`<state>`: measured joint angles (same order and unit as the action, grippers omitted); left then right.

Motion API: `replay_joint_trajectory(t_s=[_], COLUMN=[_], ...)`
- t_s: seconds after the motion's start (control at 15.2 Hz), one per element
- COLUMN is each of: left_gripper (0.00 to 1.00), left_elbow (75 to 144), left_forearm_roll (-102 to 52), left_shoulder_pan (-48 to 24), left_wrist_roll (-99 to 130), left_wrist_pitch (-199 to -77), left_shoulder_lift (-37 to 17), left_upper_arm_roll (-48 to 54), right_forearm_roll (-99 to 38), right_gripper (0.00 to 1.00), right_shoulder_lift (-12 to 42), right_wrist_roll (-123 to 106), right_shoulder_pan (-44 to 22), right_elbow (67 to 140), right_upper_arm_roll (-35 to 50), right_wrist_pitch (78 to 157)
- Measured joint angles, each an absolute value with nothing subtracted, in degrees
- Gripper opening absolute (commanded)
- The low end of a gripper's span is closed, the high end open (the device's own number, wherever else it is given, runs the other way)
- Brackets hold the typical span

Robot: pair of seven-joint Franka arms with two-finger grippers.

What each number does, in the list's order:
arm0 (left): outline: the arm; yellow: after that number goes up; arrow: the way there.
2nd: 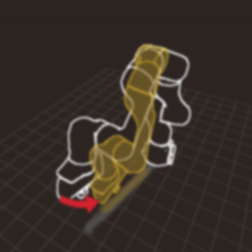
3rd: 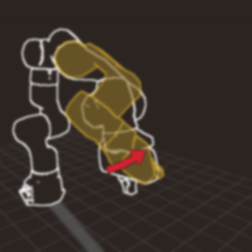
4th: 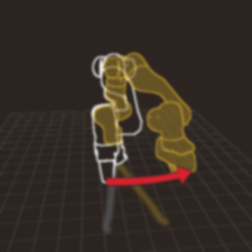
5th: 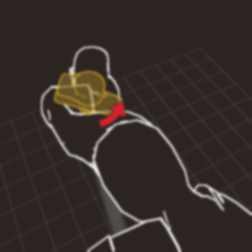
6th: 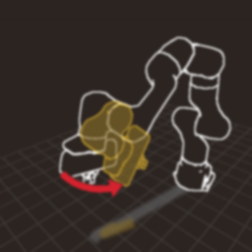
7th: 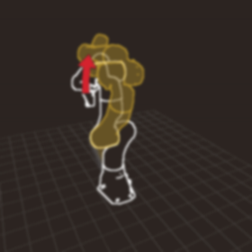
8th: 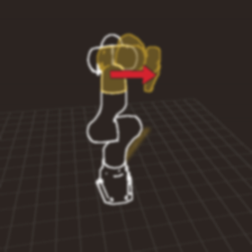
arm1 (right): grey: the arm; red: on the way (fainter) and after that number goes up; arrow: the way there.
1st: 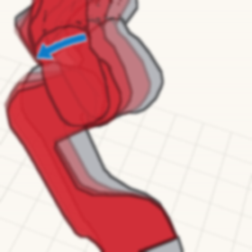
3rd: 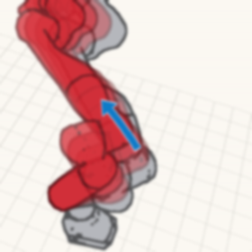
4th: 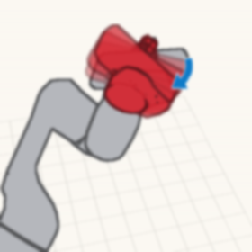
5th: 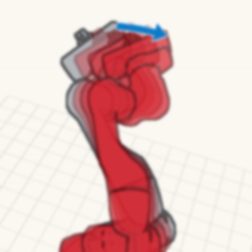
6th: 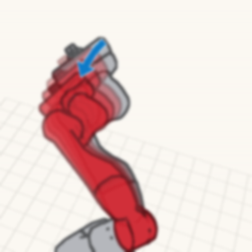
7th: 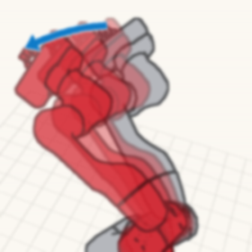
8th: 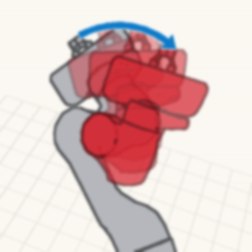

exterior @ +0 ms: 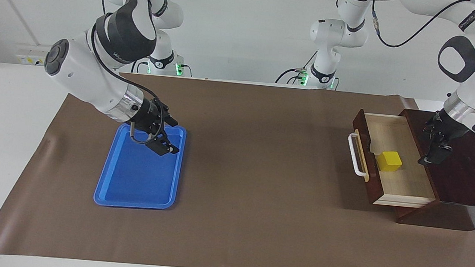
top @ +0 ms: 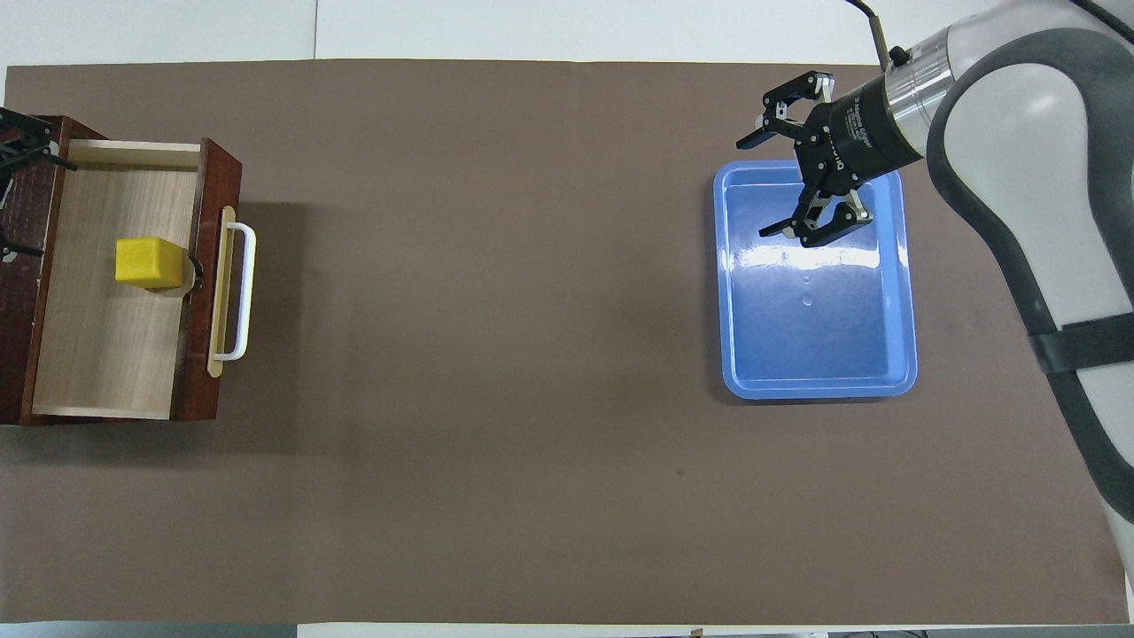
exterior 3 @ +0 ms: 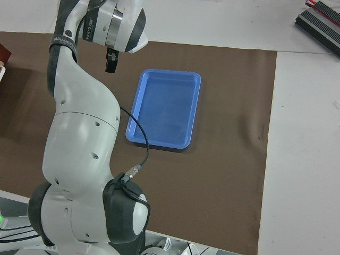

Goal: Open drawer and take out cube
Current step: 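Grasp the yellow cube in the drawer with the left gripper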

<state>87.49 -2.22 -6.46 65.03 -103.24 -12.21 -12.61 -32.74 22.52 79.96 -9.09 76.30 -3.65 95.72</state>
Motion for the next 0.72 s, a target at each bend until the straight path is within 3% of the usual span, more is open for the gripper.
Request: replay_joint_trajectory(t_s=[0.72], left_gripper=[1.00], left_elbow=[98.21], left_forearm_roll=[-2.22], left_shoulder_pan=[-7.04], left_wrist_roll=[85.85], left_wrist_pitch=[-109.74], left_shoulder_lift=[-13.54], left_upper_arm_roll=[-12.77], right_forearm_roll=[-33.00], right_gripper=[0.99], right_shoulder_lift=[22.52], right_wrist_roll=[79.98], right_shoulder_pan=[-8.48], right_elbow=[76.27], right_upper_arm_roll=[-3.70], right_wrist_pitch=[95.72])
